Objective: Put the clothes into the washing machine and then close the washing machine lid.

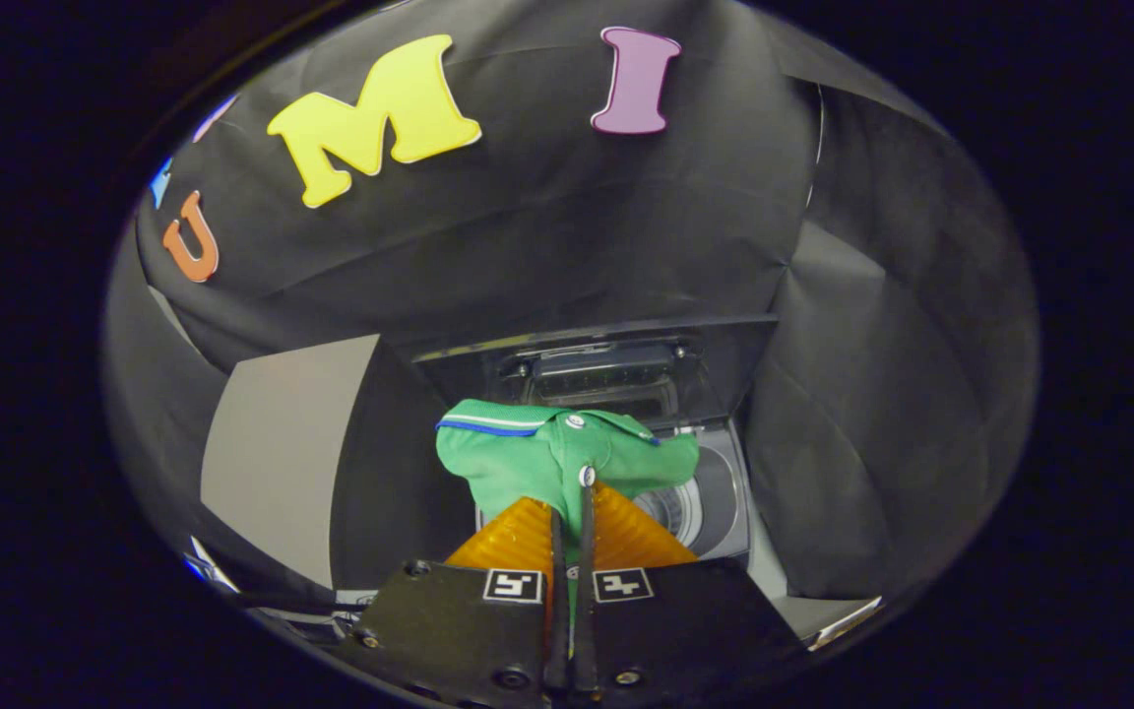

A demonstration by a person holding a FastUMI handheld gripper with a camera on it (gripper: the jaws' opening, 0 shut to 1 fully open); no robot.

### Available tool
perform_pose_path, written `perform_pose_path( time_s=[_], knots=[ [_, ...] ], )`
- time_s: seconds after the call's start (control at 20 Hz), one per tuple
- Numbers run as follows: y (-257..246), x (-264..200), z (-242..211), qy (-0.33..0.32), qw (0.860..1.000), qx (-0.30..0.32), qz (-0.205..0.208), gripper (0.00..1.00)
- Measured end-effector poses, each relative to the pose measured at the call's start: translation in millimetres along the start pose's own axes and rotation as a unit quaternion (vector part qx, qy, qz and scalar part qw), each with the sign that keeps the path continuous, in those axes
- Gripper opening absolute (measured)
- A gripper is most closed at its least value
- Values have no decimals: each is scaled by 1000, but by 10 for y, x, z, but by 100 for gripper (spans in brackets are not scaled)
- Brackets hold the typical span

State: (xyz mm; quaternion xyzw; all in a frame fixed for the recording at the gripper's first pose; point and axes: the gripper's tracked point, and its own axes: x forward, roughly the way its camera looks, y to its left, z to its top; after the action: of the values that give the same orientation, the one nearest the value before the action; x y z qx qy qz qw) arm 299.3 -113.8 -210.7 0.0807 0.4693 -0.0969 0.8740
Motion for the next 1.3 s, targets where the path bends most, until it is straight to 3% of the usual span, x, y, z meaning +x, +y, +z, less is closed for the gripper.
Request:
perform_pose_path(
  time_s=[0.7,1.3],
  knots=[
    [-118,939,-352,10,1000,-15,9,6],
    [-238,1667,-708,27,999,-37,-21,6]
  ],
)
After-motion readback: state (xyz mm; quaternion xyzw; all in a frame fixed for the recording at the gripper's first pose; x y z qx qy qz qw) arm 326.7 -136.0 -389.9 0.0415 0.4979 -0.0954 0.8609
